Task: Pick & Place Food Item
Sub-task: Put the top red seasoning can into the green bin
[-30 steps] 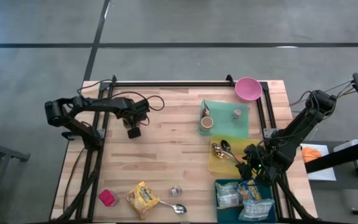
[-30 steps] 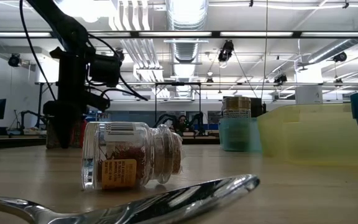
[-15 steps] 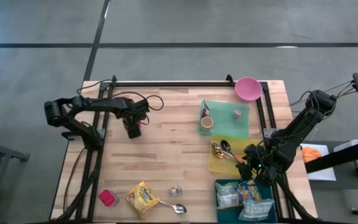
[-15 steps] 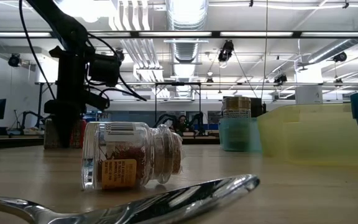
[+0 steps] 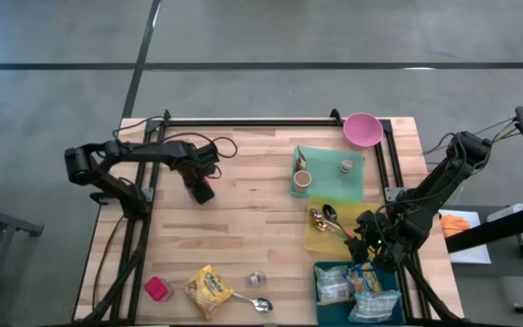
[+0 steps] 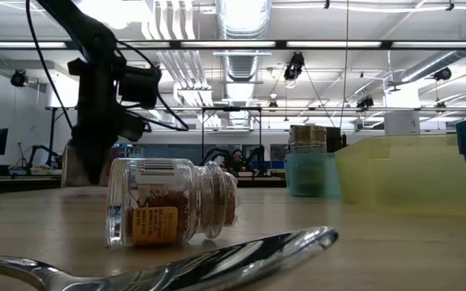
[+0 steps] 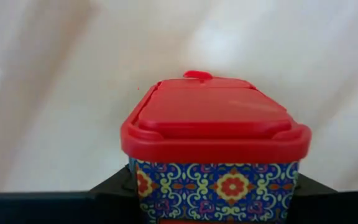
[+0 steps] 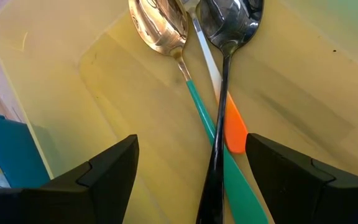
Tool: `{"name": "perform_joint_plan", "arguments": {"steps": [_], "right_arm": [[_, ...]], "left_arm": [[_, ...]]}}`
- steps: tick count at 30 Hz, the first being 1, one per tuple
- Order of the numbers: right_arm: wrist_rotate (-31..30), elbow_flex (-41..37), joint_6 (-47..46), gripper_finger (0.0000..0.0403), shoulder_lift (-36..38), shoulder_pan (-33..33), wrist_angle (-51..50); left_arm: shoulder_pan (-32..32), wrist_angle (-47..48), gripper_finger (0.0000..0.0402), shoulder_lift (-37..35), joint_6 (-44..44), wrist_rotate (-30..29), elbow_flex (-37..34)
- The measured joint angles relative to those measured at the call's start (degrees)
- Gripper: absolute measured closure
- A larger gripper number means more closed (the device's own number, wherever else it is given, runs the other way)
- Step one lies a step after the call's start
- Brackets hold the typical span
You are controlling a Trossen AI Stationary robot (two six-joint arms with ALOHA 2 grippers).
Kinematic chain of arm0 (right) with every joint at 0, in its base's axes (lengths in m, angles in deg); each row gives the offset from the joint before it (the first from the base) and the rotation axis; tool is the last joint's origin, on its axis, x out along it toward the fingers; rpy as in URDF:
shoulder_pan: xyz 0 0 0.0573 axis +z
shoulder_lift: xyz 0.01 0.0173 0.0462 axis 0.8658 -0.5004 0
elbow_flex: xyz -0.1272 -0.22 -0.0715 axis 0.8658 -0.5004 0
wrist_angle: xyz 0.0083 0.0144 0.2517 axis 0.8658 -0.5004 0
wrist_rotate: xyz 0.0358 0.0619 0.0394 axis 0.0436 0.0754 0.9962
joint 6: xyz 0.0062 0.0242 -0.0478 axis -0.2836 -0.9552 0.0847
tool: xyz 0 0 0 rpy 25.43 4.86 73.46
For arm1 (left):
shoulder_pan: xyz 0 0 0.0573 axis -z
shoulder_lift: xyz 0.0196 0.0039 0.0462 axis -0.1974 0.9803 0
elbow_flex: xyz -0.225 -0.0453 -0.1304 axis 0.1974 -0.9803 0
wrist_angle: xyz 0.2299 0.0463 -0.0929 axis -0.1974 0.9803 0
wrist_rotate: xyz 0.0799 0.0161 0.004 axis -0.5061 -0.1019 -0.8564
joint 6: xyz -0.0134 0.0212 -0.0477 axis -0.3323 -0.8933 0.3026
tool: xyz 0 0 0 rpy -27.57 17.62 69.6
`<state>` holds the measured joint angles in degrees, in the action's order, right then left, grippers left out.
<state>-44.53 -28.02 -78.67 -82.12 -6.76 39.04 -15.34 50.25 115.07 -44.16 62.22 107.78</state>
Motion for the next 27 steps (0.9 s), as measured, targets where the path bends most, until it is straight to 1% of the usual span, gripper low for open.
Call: {"name": "perform_joint_plan", "arguments": {"steps": [5, 7, 9, 15, 22, 25, 27], "right_arm": [[-0.02, 0.0, -0.05, 0.0112, -0.02, 0.02, 0.0], [0.0, 0.0, 0.02, 0.0112, -0.02, 0.01, 0.0], [0.0, 0.0, -0.04, 0.0112, -0.02, 0.02, 0.0], [0.0, 0.0, 0.0, 0.0112, -0.02, 0.0, 0.0], [-0.01, 0.0, -0.08, 0.0112, -0.02, 0.01, 0.02], [0.0, 0.0, 0.0, 0.0112, -0.02, 0.0, 0.04], [-0.01, 0.0, -0.02, 0.0112, -0.02, 0.0, 0.04]], "left_arm": [[0.02, -0.12, 0.0235, -0.2, 2.65, 12.7, 2.29], [0.04, -0.33, 0.0235, -0.25, 3.09, 16.66, 3.37], [0.41, -0.41, 0.0235, -0.32, 3.23, 19.12, 4.72], [4.64, -1.89, 0.0235, -2.05, 3.24, 19.79, 9.96], [12.85, -8.86, 0.0235, -2.61, 3.23, 19.81, 18.01], [16.36, -11.6, 0.0235, -2.61, 5.41, 19.55, 20.63], [18.49, -11.71, 0.0235, -2.61, 6.85, 19.54, 22.19]]}}
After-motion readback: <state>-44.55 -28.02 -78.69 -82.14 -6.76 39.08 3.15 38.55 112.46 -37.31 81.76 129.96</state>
